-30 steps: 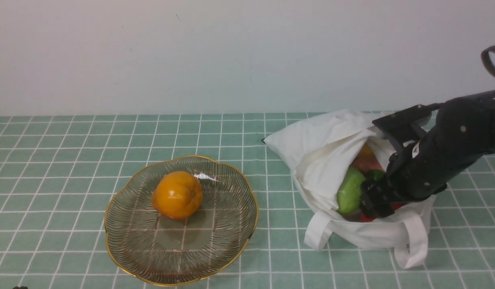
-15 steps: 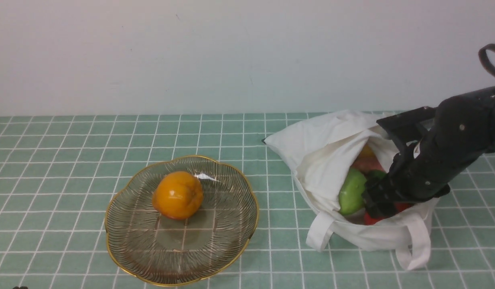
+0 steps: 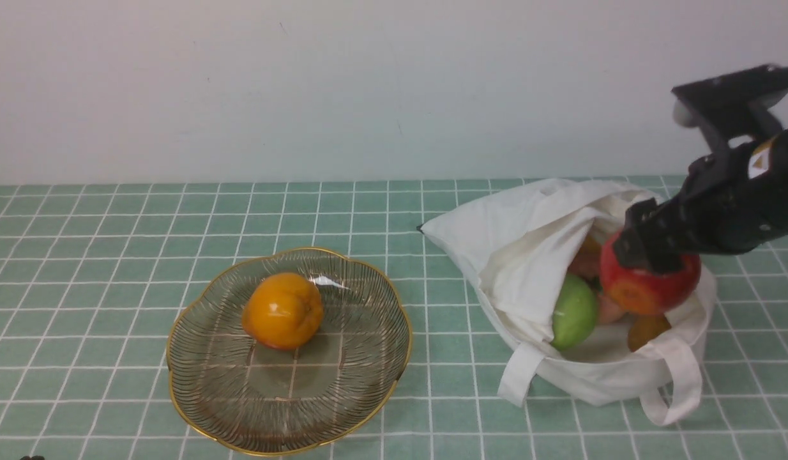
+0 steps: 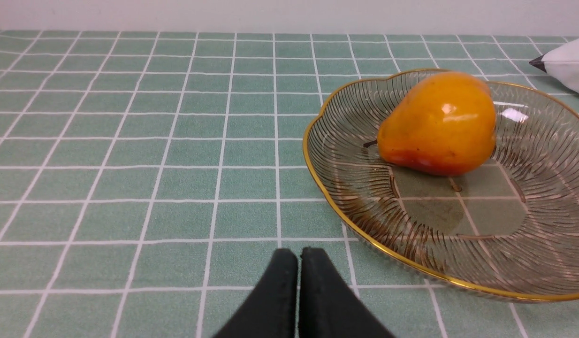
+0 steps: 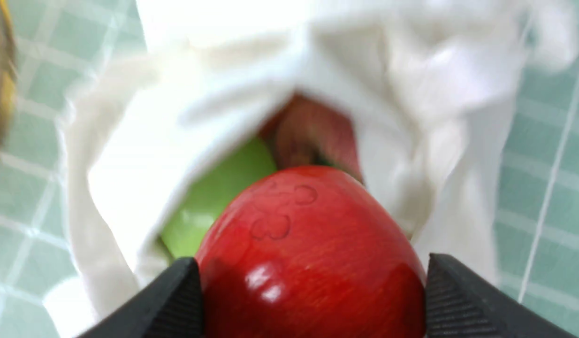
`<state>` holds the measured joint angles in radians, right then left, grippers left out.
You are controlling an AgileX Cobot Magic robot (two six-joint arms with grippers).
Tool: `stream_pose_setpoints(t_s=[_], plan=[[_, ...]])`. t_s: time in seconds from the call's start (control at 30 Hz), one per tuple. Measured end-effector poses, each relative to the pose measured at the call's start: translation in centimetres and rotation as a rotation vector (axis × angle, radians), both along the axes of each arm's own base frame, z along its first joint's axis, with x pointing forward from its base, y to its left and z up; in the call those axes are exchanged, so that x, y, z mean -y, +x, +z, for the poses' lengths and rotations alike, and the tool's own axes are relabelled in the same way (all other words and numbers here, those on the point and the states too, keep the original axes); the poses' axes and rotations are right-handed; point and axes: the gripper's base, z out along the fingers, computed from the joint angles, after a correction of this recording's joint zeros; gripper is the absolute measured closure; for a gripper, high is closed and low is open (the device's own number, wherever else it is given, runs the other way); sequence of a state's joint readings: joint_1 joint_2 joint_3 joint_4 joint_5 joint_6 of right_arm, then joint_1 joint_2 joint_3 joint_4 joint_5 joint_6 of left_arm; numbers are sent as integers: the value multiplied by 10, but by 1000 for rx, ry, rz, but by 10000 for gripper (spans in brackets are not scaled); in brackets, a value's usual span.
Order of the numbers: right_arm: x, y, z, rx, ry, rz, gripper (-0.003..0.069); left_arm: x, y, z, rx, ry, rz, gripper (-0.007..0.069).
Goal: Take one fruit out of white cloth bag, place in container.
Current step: 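Move the fruit from the bag and place it onto the plate with the right gripper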
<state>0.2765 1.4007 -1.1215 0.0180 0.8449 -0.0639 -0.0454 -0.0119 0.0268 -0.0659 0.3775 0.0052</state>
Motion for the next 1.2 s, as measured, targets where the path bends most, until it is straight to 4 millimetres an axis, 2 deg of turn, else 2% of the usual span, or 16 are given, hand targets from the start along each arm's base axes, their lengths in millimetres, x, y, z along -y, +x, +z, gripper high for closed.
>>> stream_pose_setpoints(t_s=[0.07, 0.13, 0.2, 0.23, 0.33, 0.43, 0.53, 0.63, 0.67, 0.7, 0.77, 0.83, 0.93, 1.07, 1.2], plan=[[-1, -6, 14, 64, 52, -3, 106, 0, 0, 0, 0, 0, 0, 632], [-3, -9, 19, 90, 76, 9, 106, 0, 0, 0, 0, 0, 0, 632], [-20, -18, 32, 152, 151, 87, 107, 0, 0, 0, 0, 0, 0, 632], [-20, -18, 32, 152, 151, 87, 107, 0, 0, 0, 0, 0, 0, 632], [-56, -30, 37, 190, 239, 239, 108, 0, 0, 0, 0, 0, 0, 632], [-86, -37, 34, 188, 301, 335, 108, 0, 0, 0, 0, -5, 2, 632], [-126, -42, 15, 163, 323, 442, 108, 0, 0, 0, 0, 0, 0, 632], [-161, -41, -15, 128, 305, 506, 110, 0, 0, 0, 0, -5, 2, 632], [-164, -41, -17, 125, 303, 509, 110, 0, 0, 0, 0, -5, 2, 632], [-177, -41, -33, 107, 290, 524, 109, 0, 0, 0, 0, 0, 0, 632], [-193, -36, -58, 81, 266, 528, 109, 0, 0, 0, 0, 0, 0, 632], [-199, -32, -67, 73, 257, 528, 109, 0, 0, 0, 0, 0, 0, 632], [-218, -19, -92, 36, 235, 532, 109, 0, 0, 0, 0, 0, 0, 632], [-231, -9, -98, 4, 236, 538, 111, 0, 0, 0, 0, -5, 2, 632], [-236, -7, -99, -22, 232, 552, 104, 0, 0, 0, 0, 0, 0, 632]])
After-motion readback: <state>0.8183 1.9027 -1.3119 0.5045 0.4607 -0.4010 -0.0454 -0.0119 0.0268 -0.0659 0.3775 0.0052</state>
